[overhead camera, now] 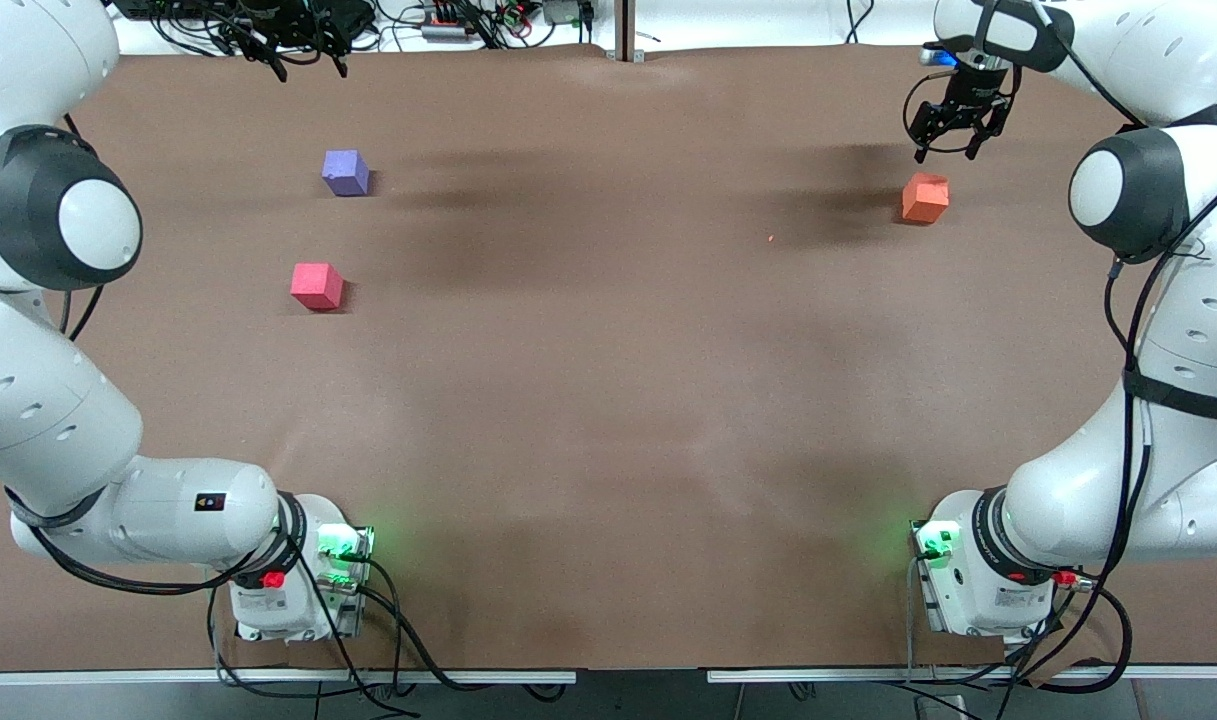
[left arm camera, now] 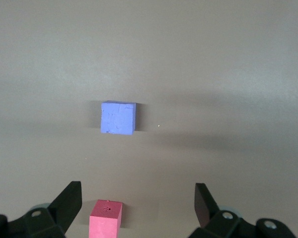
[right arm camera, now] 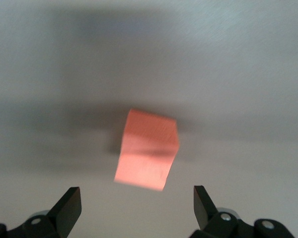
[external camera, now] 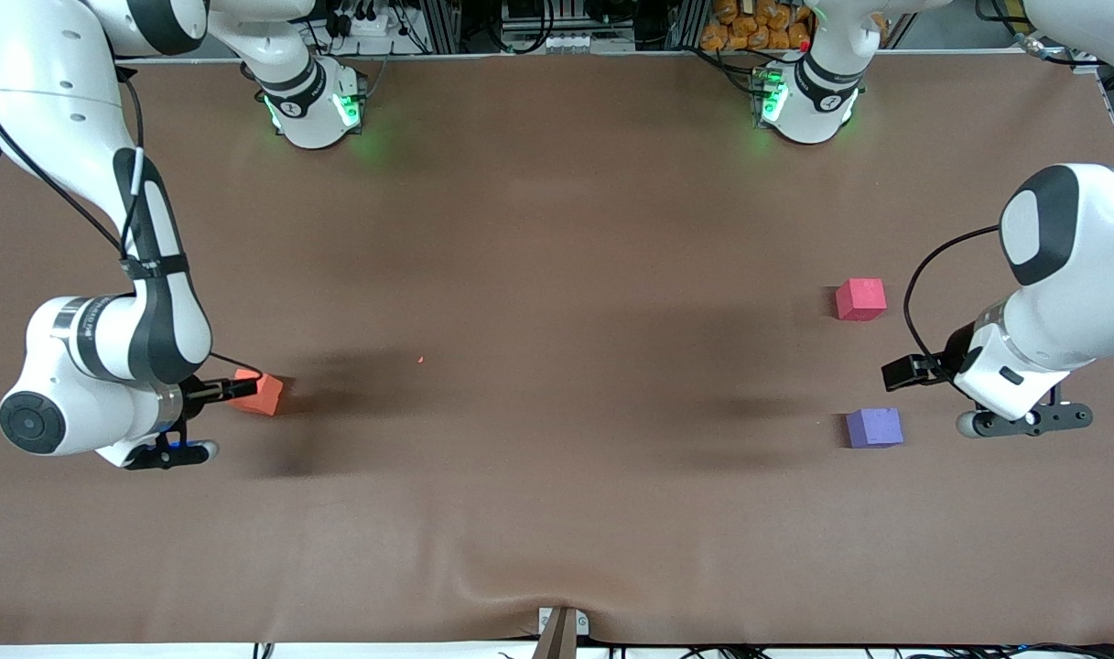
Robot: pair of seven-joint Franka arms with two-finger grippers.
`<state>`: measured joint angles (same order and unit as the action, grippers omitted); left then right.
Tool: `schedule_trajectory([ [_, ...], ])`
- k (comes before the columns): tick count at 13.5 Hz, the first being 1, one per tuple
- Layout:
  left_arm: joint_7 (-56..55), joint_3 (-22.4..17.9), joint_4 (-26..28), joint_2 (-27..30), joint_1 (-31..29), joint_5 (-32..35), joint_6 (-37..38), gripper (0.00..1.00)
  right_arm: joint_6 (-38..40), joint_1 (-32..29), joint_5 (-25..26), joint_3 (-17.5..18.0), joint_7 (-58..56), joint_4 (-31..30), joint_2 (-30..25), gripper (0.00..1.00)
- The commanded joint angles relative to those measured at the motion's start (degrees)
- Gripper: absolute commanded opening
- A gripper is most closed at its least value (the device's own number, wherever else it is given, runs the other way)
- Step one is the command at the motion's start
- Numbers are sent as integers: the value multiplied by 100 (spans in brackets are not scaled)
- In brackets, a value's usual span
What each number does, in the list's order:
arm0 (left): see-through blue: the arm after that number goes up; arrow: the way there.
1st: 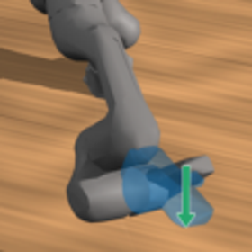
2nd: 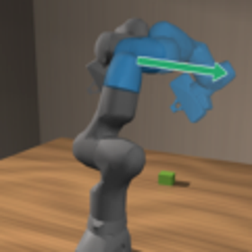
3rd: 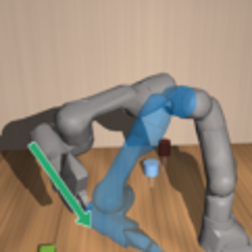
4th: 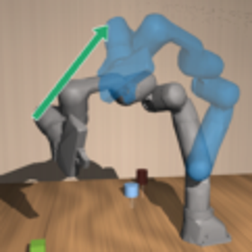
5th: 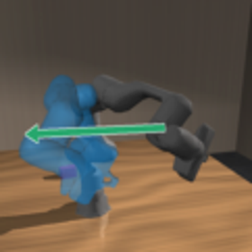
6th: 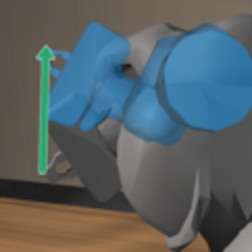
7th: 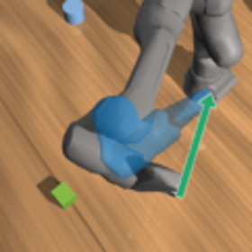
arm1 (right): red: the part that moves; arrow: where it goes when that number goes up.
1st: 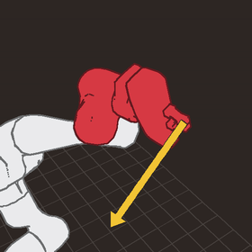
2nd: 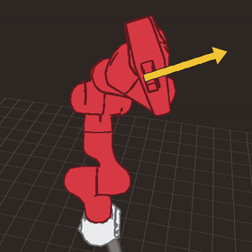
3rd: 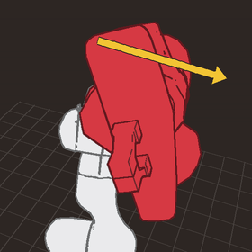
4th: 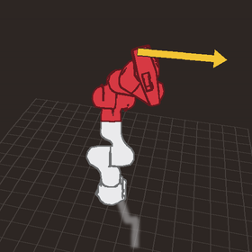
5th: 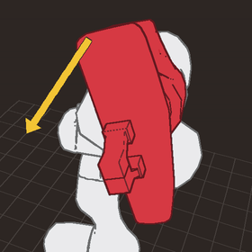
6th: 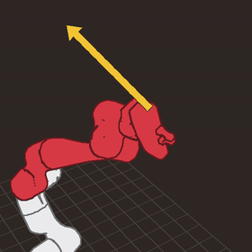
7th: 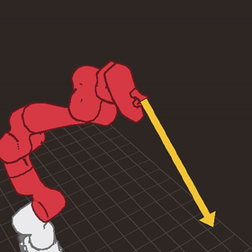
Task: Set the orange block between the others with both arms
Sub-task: 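Lower the right gripper onto the orange cube and close it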
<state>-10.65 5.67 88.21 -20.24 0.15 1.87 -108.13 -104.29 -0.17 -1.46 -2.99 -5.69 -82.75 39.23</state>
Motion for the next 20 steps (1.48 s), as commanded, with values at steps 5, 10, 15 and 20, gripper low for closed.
schedule_trajectory([
  [5,-42,48,206,213,-7,-2,-103,100,-574,-132,-91,36,560,-365,94,100],
  [10,-87,57,171,196,20,-2,-103,100,-601,-115,-415,36,569,-356,199,100],
  [15,-87,57,153,161,2,-2,-103,100,-794,-115,-539,18,551,-444,314,100],
  [20,-87,57,153,152,2,-2,-103,100,-750,-97,-548,18,560,-532,323,96],
])
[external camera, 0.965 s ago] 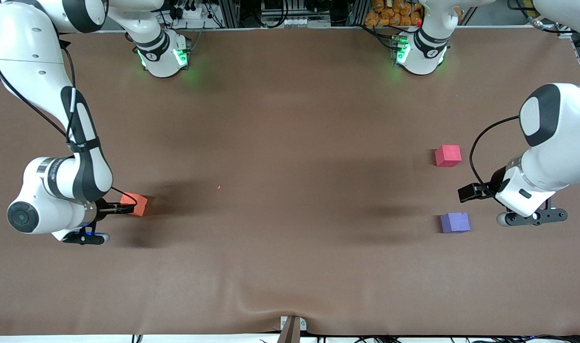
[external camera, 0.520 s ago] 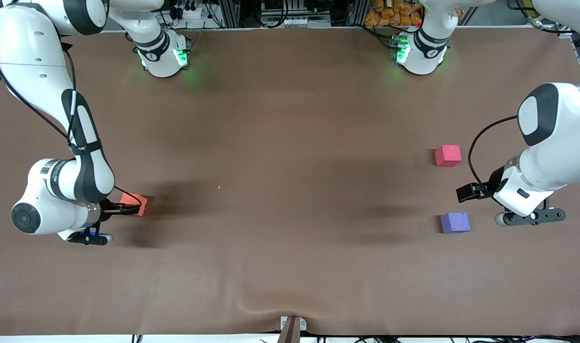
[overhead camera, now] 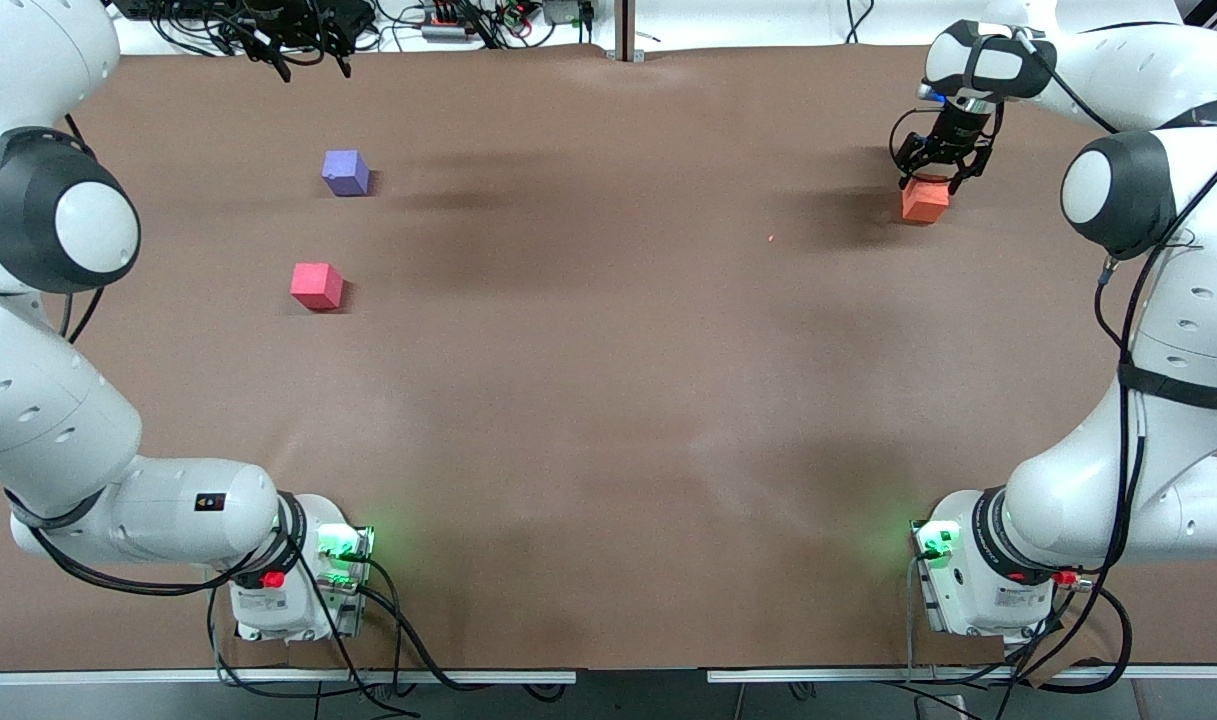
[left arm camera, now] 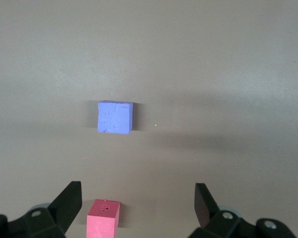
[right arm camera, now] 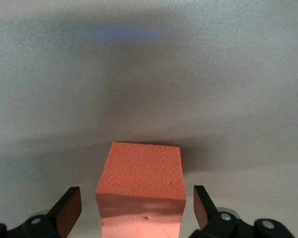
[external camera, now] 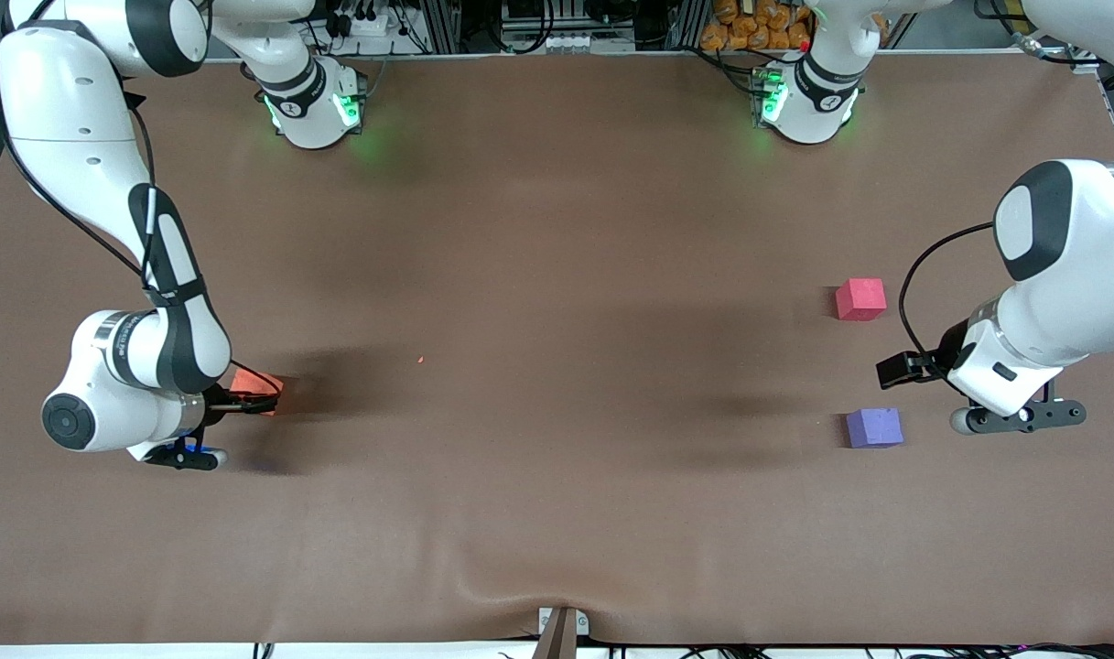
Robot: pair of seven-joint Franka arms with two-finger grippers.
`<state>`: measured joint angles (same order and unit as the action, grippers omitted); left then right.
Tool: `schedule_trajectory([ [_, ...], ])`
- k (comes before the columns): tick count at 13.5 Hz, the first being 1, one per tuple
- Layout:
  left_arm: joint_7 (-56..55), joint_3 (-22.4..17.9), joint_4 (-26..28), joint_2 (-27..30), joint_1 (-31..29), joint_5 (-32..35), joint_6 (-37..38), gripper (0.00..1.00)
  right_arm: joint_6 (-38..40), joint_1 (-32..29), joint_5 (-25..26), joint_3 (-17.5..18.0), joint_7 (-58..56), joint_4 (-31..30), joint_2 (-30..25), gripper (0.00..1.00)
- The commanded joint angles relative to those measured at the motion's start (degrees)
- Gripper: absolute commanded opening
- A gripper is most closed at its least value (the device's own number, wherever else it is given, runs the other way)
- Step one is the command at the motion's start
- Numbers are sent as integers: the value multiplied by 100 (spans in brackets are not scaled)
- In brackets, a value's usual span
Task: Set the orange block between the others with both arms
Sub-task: 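Carry the orange cube with the right gripper toward the table center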
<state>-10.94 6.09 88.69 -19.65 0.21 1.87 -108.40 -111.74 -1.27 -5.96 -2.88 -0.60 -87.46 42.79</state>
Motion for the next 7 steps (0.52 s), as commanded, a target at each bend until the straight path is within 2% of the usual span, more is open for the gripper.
schedule_trajectory([
  [1,-58,15,105,93,-3,-2,-77,100,12,12,-99,7,51,-61,-33,86],
  [3,-58,15,105,84,-3,-2,-77,100,12,12,-99,7,25,-61,-33,65],
  [5,-58,15,105,84,-3,-2,-77,100,12,12,-90,7,-45,-61,-33,49],
  [7,-58,15,105,84,6,-2,-77,100,3,12,-72,7,-141,-44,-33,39],
])
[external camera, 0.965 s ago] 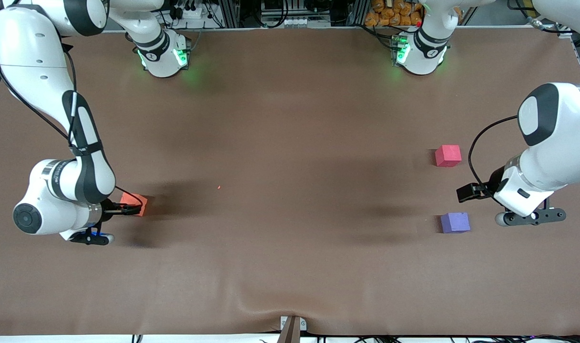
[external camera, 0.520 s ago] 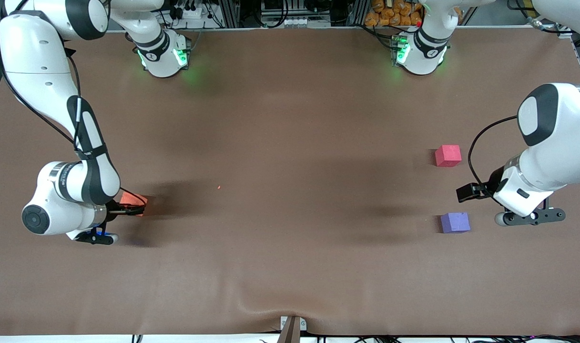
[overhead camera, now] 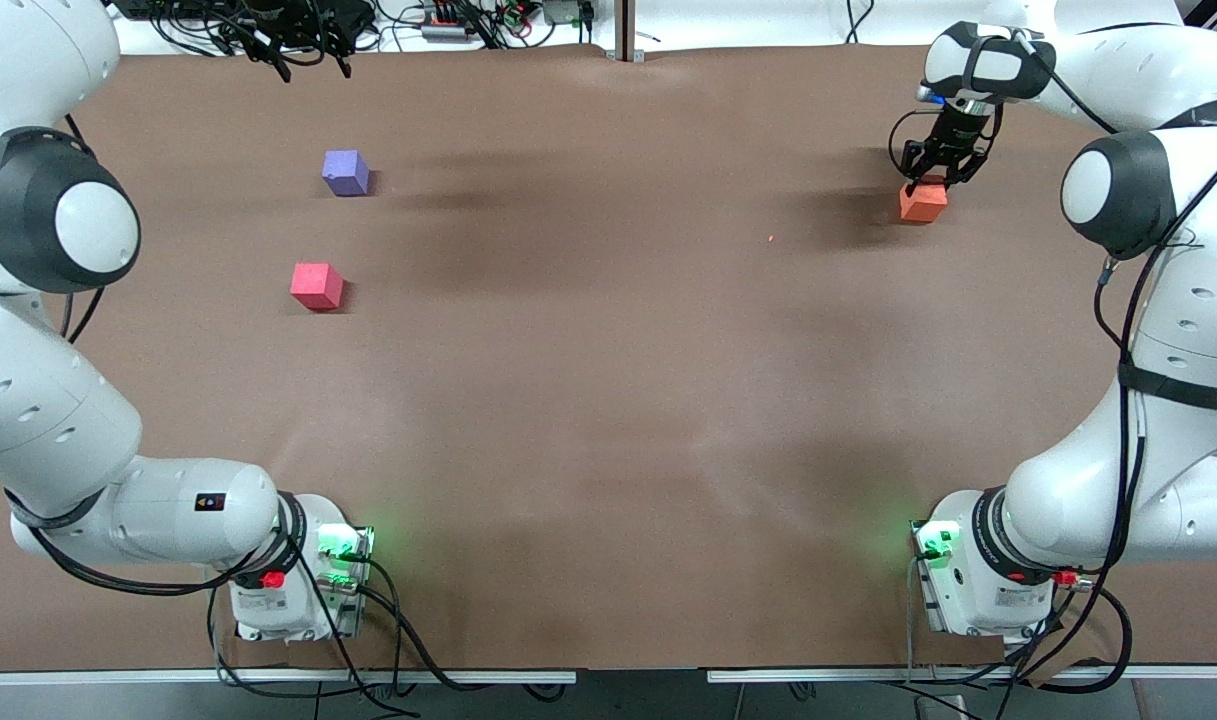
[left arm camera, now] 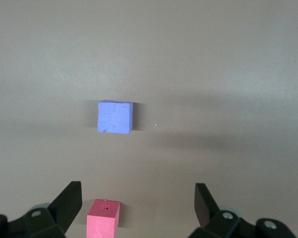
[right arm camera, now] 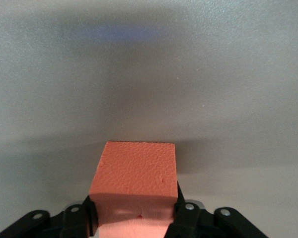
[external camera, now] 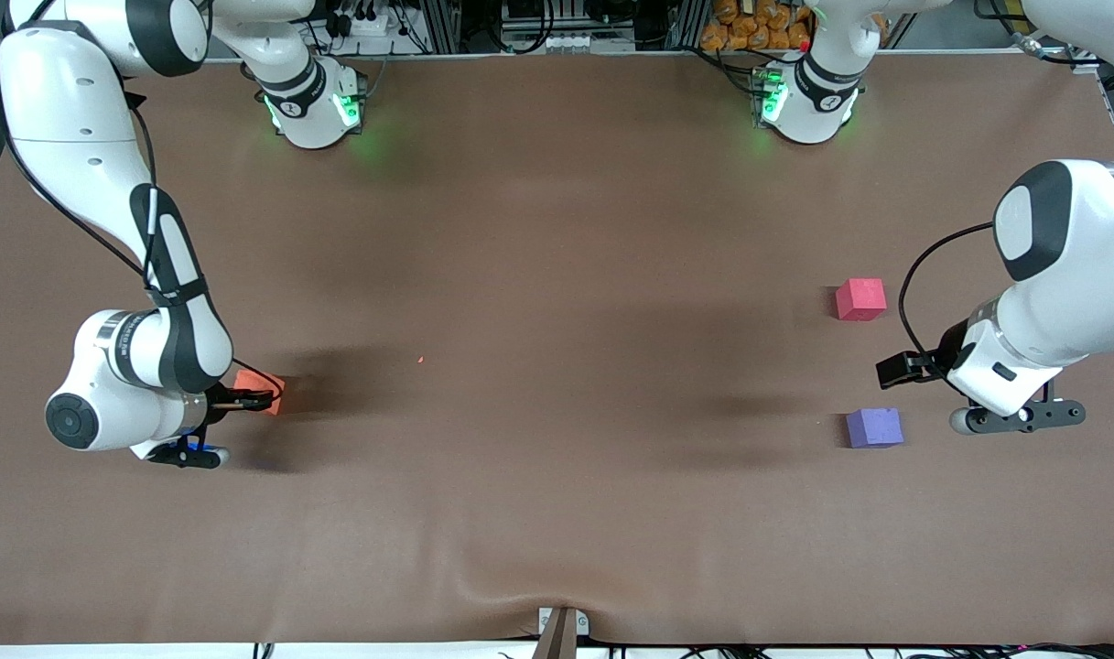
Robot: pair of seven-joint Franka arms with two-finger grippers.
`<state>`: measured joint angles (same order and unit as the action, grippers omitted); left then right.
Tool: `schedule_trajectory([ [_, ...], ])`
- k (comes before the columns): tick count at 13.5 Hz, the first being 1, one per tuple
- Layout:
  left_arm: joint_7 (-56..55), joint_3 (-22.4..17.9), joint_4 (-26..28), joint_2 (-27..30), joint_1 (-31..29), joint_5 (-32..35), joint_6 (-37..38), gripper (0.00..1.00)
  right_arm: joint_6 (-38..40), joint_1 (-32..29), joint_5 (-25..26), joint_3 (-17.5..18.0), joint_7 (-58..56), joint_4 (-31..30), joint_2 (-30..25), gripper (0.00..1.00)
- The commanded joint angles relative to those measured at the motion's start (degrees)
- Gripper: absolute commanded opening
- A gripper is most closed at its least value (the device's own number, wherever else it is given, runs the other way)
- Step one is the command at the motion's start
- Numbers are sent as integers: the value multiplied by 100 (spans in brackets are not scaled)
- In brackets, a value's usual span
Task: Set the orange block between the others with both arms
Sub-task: 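Carry the orange cube with the right gripper toward the table center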
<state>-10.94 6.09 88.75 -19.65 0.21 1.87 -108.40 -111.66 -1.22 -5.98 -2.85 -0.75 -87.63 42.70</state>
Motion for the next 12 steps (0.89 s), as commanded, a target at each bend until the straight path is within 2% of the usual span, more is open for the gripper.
schedule_trajectory([
  [1,-58,15,99,84,6,-2,-77,100,-4,34,-70,13,-240,0,-43,35],
  [4,-58,15,99,75,6,-2,-77,100,-5,270,-105,13,-233,202,-156,35],
  [6,-67,15,99,75,14,-2,-77,100,4,735,-96,22,-189,273,-297,35],
  [8,-67,15,99,75,14,-2,-77,100,4,1201,-105,22,125,308,-420,29],
  [12,-136,15,99,67,41,7,-77,100,321,1904,-569,215,585,536,-465,29],
])
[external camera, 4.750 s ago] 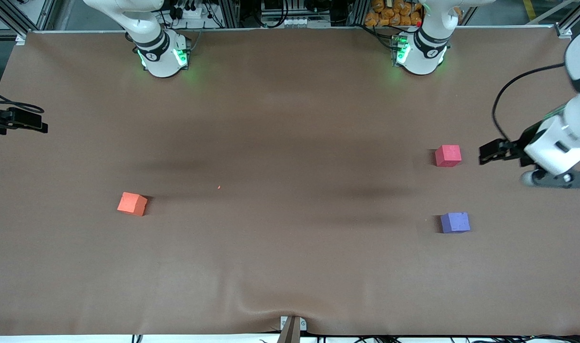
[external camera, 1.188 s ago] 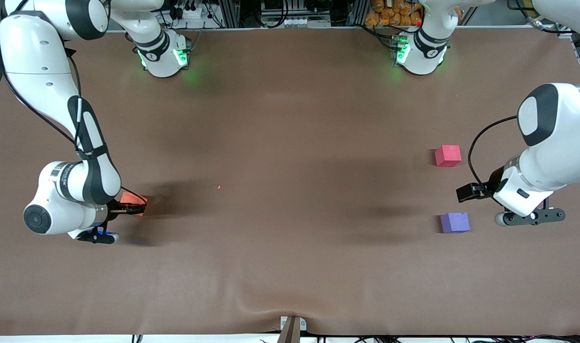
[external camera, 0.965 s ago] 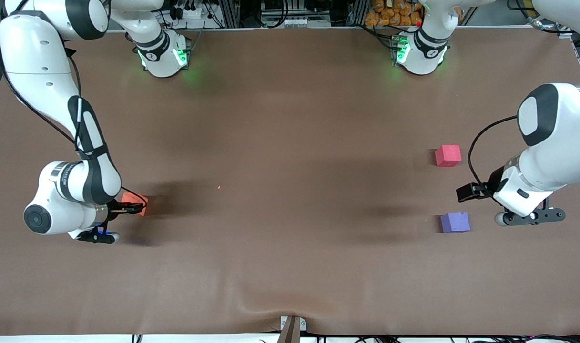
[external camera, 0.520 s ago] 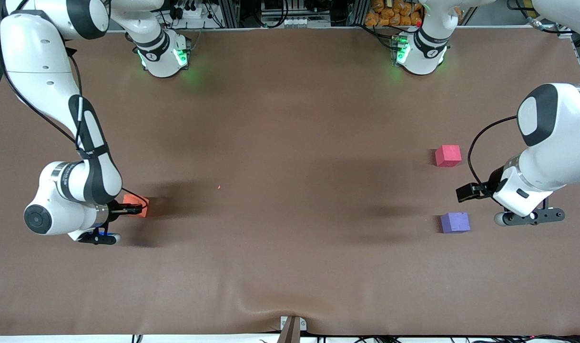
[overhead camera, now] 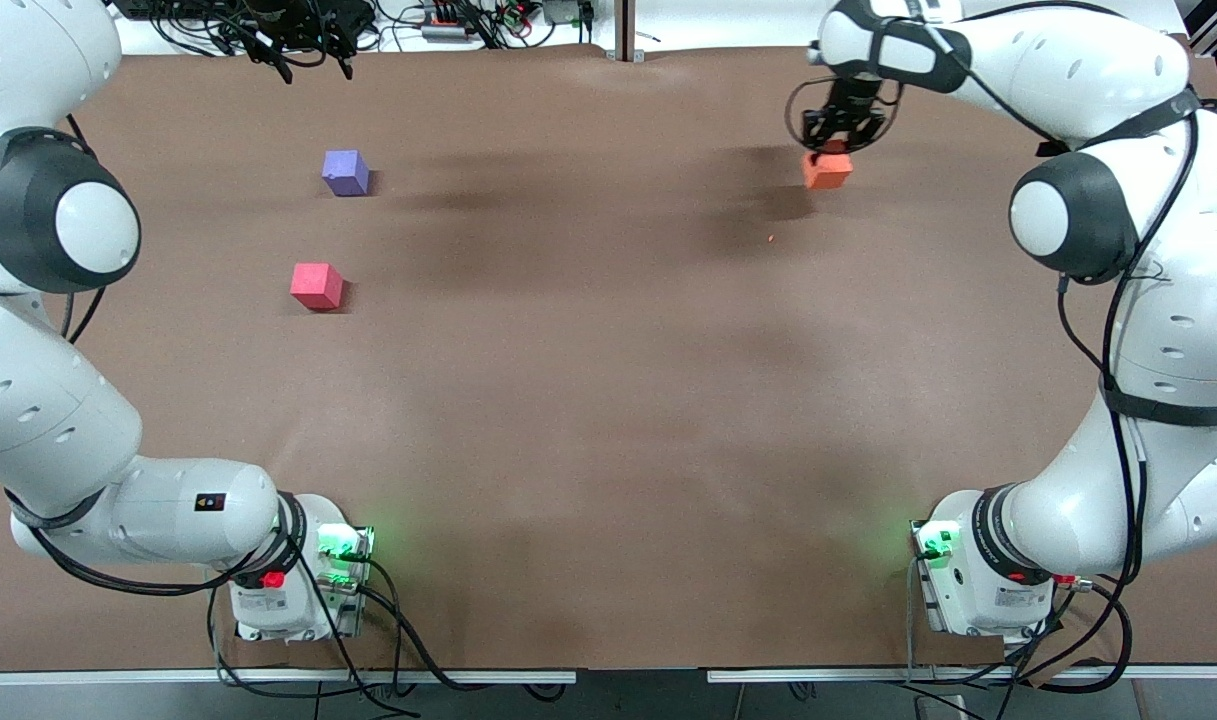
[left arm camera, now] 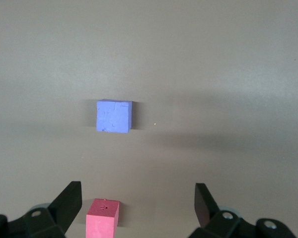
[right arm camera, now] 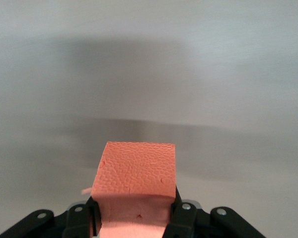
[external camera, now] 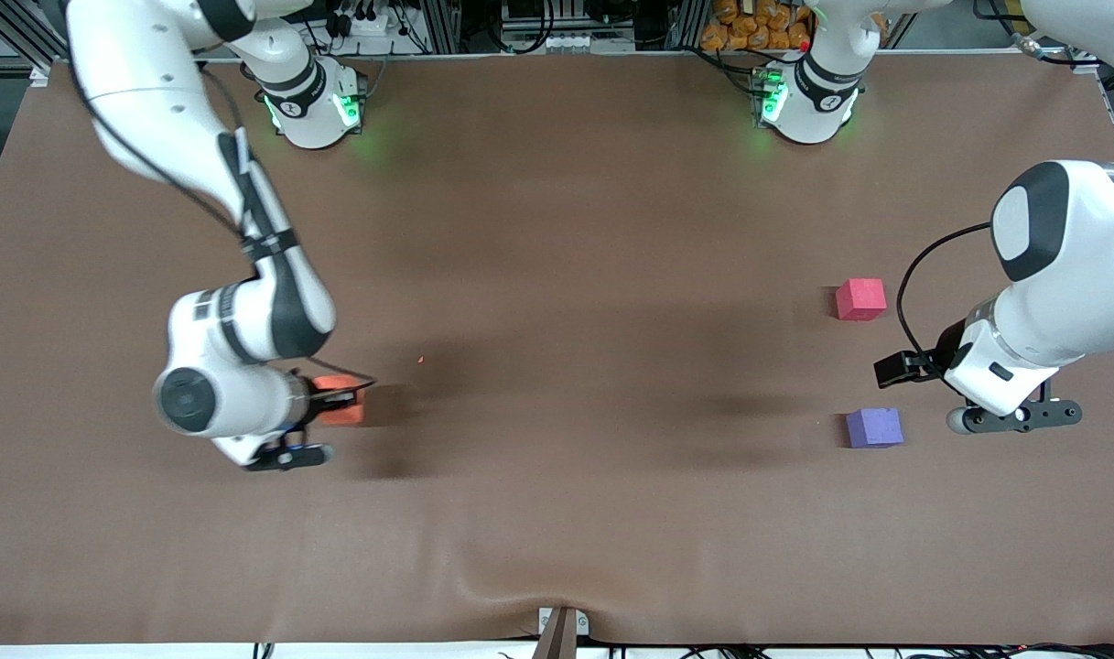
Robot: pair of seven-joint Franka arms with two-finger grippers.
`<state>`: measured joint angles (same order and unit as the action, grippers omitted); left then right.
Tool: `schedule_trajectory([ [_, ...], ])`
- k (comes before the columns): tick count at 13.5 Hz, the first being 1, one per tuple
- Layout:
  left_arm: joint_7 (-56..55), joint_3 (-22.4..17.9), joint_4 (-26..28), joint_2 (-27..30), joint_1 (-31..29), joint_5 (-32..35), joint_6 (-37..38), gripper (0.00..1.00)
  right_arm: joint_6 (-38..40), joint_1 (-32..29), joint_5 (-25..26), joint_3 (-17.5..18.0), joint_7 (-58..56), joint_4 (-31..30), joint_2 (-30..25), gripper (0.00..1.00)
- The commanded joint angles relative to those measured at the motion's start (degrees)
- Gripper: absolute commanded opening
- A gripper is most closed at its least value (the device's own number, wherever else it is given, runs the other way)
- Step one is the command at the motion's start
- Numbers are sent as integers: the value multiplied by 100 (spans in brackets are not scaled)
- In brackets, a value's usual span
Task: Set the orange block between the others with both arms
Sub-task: 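Carry the orange cube with the right gripper toward the table center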
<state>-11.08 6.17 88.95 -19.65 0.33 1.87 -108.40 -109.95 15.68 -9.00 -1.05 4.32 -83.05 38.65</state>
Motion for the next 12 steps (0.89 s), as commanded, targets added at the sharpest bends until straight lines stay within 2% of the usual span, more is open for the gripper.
schedule_trajectory([
  [1,-166,7,78,67,29,7,-85,100,132,417,-426,35,104,79,-42,29],
  [3,-176,7,78,58,29,7,-85,100,88,812,-664,35,471,88,-7,29],
  [6,-176,7,78,49,29,7,-85,100,-315,1313,-709,53,1175,88,125,29],
  [12,-176,7,70,14,37,7,-94,100,-712,1798,-726,158,1642,96,468,30],
])
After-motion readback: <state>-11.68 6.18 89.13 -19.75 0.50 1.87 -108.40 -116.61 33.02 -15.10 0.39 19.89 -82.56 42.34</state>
